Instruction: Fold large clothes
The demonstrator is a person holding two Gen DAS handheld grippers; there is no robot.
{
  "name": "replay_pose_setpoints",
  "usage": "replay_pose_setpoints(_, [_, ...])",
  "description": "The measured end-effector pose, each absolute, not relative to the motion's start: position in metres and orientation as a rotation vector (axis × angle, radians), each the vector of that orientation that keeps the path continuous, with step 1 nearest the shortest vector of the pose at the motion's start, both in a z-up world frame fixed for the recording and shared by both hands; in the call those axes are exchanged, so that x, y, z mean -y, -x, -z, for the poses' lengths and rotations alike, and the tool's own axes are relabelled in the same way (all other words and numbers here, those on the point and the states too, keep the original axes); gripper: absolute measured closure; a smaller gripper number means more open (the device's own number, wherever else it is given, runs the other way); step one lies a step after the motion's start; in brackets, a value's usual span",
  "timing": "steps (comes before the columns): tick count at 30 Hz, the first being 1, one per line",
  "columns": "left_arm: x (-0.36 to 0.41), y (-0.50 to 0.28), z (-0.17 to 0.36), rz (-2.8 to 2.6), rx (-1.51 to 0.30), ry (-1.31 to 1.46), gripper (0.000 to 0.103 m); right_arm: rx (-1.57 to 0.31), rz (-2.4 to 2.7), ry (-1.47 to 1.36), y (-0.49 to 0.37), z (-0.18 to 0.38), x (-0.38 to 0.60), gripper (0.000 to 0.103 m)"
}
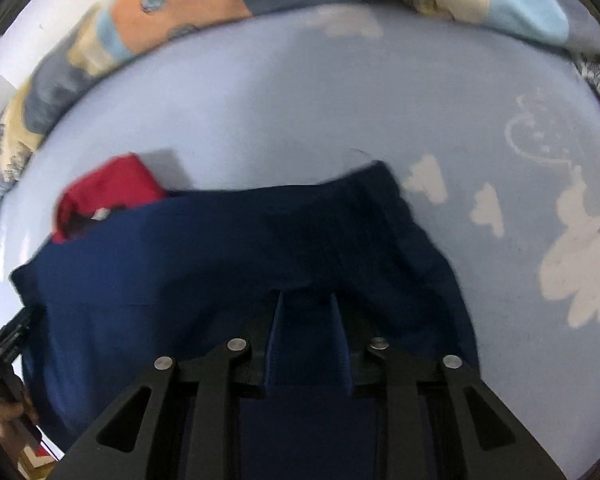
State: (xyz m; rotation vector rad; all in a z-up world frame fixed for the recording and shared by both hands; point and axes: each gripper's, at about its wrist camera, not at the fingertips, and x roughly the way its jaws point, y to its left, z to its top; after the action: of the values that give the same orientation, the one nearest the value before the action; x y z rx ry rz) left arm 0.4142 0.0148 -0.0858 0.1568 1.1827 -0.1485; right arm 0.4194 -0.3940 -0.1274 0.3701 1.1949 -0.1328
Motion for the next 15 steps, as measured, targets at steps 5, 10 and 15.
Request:
replay_pose_setpoints(5, [-0.011,-0.400,0.055,0.162,-1.135,-0.169,0.020,-1.198,0.233,-0.332,-0.404,0.114,0.396,0.077])
replay_pose_setpoints(10, [-0.010,-0.333,0.023,0.234,-1.092,-0.197,0.020,-1.110,0.094,-0.411,-0.329,0.085,0.370,0.078])
replay_pose_setpoints(15, [-0.004,-0.273,0.031,0.213,-1.110,-0.238,0.018,-1.188,0.039,-0.493,-0.264,0.102,0.336,0.074])
